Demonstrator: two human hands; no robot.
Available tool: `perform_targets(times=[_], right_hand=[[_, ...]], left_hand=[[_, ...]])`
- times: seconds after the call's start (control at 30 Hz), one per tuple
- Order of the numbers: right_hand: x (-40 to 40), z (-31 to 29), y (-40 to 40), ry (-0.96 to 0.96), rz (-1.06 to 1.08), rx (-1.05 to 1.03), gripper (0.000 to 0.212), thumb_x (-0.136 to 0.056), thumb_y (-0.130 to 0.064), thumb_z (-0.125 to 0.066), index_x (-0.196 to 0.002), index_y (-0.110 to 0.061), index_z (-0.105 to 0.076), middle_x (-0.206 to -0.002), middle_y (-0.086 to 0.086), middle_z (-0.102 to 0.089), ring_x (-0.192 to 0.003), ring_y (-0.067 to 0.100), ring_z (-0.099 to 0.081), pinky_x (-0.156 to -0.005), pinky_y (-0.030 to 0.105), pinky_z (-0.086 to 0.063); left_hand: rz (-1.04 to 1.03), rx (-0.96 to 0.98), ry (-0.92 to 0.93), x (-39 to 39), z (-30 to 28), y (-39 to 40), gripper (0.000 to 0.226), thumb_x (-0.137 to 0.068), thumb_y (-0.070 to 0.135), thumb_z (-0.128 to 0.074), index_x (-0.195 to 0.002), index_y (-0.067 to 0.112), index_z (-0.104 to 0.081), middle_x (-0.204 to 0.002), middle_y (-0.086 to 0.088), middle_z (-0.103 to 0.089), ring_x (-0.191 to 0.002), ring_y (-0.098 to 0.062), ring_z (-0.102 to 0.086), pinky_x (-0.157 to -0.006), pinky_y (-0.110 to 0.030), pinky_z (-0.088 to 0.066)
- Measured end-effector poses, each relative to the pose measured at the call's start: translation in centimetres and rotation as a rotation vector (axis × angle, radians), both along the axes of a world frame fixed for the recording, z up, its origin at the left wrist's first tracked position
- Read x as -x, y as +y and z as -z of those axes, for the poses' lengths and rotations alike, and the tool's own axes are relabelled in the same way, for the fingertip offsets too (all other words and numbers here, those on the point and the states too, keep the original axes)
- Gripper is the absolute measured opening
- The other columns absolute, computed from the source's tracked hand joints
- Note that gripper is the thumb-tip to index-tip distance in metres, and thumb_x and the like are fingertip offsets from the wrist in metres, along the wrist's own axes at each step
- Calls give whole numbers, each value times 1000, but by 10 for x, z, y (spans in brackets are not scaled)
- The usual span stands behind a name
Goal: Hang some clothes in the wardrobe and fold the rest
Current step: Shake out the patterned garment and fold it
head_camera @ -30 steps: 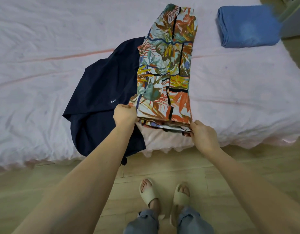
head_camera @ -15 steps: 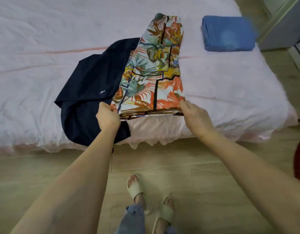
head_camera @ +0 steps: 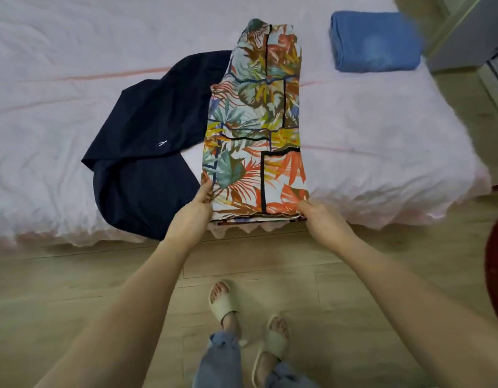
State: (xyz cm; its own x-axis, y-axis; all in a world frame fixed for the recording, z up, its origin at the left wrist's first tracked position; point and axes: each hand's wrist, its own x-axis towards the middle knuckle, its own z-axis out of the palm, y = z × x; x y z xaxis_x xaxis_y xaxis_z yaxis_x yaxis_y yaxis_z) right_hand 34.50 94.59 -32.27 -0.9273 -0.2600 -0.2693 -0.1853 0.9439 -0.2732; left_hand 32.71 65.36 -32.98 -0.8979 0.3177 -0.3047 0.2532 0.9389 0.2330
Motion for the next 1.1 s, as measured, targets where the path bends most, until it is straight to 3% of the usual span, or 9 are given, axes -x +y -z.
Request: perform_targets(times=[0.07,0.13,0.2,0.3,0.47,0.6,0.73,0.87,1.1], right_hand=[[-4,0,10,36,11,53,53,-80,15,-45,-126,-11,-54,-114,16,-62,-91,34,-60,-66,32,-41],[-6,1,19,83,-21,46,53,-77,16,-49,-124,-8,-55,-114,16,-62,-84,37,-62,-61,32,-41],[-9,5,24,90,-83,4,44,-76,9,-57,-117,-7,-56,-113,13,-62,-79,38,-63,-56,36,-48],[-9,10,25,113,-124,-61,48,-68,6,-68,-111,-8,-55,-107,11,-61,-79,34,-63,-55,37,-52],[11,0,9,246,-52,34,33,-69,10,-68,-100,0,-61,-93,20,-64,-82,34,-60,-66,36,-47],[24,-8,12,238,2,-29,17,-81,4,-62,-97,-1,-64,-77,17,-60,-68,31,-55,-55,28,-30],[9,-17,15,7,-77,-208,24,-95,-9,-45,-116,-10,-56,-88,10,-58,-75,24,-52,-59,27,-31],[-5,-26,11,-78,-125,-311,30,-92,-1,-42,-115,-8,-61,-101,13,-65,-91,25,-63,-67,27,-40],[-47,-97,19,-340,-90,-456,29,-91,0,-43,-116,-5,-57,-115,16,-62,-103,32,-61,-75,34,-44]], left_hand=[[272,21,91,2,-12,-5,37,-91,7,-56,-126,21,-58,-159,4,-20,-111,-18,-60,-80,-30,-52],[466,31,118,7,-16,-13,23,-76,11,-78,-96,21,-73,-146,4,-46,-102,-10,-65,-69,-21,-54],[588,86,127,9,-11,-21,25,-65,14,-86,-87,18,-75,-122,2,-65,-93,-10,-68,-63,-19,-55],[622,145,117,11,-14,-22,29,-58,6,-87,-82,13,-72,-89,1,-66,-76,-14,-66,-54,-22,-54],[450,221,166,16,-22,-11,22,-72,13,-78,-88,13,-63,-86,-4,-61,-69,-22,-60,-52,-31,-44],[499,398,440,25,-33,-13,17,-63,12,-79,-67,17,-63,-59,2,-61,-65,-24,-55,-74,-37,-39],[596,459,270,20,-37,-4,14,-77,17,-69,-89,22,-73,-88,2,-72,-97,-19,-63,-102,-37,-36],[420,538,-59,-3,-51,20,26,-91,1,-47,-110,13,-61,-108,-3,-65,-96,-23,-64,-76,-32,-48],[346,496,-268,-48,-116,57,32,-91,-8,-40,-116,1,-58,-118,-15,-62,-106,-31,-60,-82,-38,-49]])
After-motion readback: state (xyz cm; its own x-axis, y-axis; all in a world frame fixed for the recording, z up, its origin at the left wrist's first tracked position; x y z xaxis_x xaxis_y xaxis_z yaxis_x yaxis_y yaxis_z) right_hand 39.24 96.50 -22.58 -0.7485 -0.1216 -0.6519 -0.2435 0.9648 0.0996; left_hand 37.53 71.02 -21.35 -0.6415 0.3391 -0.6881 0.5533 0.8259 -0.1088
